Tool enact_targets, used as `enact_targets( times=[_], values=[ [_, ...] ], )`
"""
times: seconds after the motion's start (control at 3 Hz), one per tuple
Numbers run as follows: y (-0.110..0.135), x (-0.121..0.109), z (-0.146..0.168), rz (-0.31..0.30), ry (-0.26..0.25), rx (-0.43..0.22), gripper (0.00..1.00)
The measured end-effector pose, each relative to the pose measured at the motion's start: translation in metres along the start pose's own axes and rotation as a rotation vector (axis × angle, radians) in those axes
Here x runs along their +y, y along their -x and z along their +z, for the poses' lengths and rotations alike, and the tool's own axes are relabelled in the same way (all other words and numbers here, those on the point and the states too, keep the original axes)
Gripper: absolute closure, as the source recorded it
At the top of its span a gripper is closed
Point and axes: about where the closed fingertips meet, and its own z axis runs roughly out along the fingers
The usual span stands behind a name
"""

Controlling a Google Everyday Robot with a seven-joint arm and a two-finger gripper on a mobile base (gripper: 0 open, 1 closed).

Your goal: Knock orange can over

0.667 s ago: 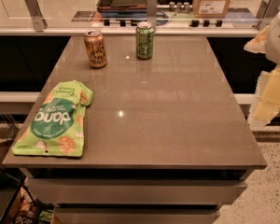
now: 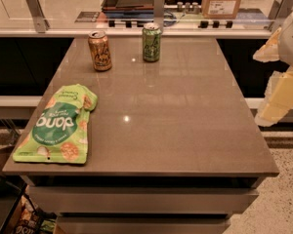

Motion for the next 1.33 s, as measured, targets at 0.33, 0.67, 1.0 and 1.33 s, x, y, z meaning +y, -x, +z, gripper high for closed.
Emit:
enact_targets(
  times=[0.33,0.67,1.0,1.33],
  values=[
    [0.0012,-0.0006,-0.0023,-0.001,-0.010,-0.003,0.38],
    [0.0023,-0.0010,-0.0044,-0.002,-0.019,-0.005,0.35],
    [0.0035,-0.0014,-0.0066,-0.003,-0.027,-0.008,0.12],
    [0.0044,-0.0017,-0.0084,-0.004,-0.034,-0.010,0.00]
  ],
)
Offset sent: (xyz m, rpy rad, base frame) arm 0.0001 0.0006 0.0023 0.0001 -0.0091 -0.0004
